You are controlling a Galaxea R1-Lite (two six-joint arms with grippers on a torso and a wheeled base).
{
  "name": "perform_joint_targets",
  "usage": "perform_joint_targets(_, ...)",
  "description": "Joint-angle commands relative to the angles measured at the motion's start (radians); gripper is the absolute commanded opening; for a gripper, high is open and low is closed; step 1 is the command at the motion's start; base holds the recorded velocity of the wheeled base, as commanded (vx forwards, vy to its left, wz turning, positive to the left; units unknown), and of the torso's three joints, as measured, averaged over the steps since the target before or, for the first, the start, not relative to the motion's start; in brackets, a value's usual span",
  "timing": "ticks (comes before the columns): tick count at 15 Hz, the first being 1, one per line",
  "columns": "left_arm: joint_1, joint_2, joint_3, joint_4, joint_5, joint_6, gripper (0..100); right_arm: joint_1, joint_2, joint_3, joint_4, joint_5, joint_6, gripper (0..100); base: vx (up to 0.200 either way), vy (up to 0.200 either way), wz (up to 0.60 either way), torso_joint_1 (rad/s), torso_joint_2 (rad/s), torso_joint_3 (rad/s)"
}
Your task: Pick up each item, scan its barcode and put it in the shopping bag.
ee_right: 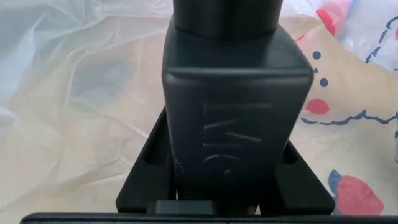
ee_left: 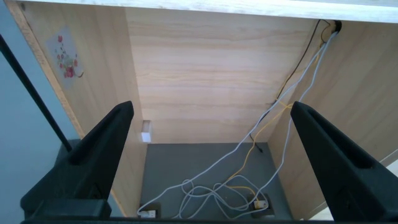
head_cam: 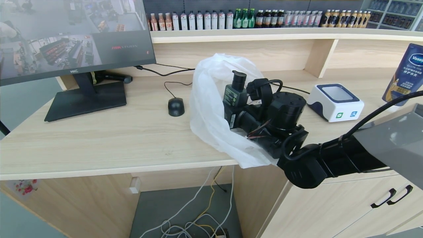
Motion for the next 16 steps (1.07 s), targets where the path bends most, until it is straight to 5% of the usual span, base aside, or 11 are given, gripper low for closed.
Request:
perform_joint_targets(1, 0.000, 0.000, 0.000, 0.000, 0.000, 0.000, 100, 0.000, 0.000, 0.025, 0.001, -0.001, -0.001, 0, 0.000, 0.000, 0.00, 0.000, 0.00, 0.000)
perform_joint_targets(13, 0.000, 0.000, 0.000, 0.000, 0.000, 0.000, 100, -0.006, 0.000, 0.030, -0.002, -0.001, 0.001, 0, 0.000, 0.000, 0.00, 0.000, 0.00, 0.000)
perform_joint_targets(14, 0.000, 0.000, 0.000, 0.000, 0.000, 0.000, 100, -0.006, 0.000, 0.030, -0.006, -0.001, 0.002, 100, 0.000, 0.000, 0.00, 0.000, 0.00, 0.000)
perform_joint_targets(16, 0.000, 0.000, 0.000, 0.000, 0.000, 0.000, 100, -0.013, 0.002, 0.034, -0.036, 0.002, 0.005, 100, 0.000, 0.000, 0.00, 0.000, 0.00, 0.000)
